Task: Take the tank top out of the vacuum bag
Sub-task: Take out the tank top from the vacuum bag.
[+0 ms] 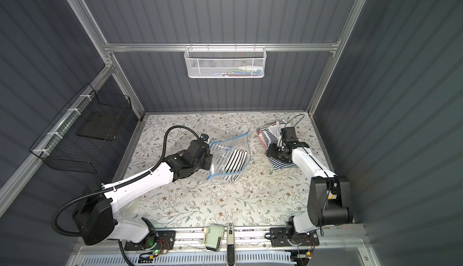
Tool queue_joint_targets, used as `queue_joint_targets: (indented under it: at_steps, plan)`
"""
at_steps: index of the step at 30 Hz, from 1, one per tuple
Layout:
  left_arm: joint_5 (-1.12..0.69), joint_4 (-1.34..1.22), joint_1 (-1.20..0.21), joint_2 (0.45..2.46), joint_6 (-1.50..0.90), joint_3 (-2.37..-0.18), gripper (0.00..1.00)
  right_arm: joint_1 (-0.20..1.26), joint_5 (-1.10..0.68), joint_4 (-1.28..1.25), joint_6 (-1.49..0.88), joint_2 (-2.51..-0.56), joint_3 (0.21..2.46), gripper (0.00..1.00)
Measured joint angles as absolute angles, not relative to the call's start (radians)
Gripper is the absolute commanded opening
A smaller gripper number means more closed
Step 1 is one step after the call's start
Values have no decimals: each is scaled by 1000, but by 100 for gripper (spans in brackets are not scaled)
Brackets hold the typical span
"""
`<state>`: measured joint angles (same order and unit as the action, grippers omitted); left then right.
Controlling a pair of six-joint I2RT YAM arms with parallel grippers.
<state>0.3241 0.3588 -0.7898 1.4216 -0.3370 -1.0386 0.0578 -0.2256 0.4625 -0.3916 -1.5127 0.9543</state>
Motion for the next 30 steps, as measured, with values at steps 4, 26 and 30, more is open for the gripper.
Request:
queue_joint_targets:
  at_steps: [4,26,30]
  plan:
    - [245,358,-790,1400,-313,-1049,0,59,-206,508,-402,-1492,946,60]
    - [38,208,-872,1461,-310,-1072,0,501,-363,147,-919,-1192,801,48]
    - [117,234,-881,1480,-348,-1097,0,559,-265,99,-966,-1126,712,46]
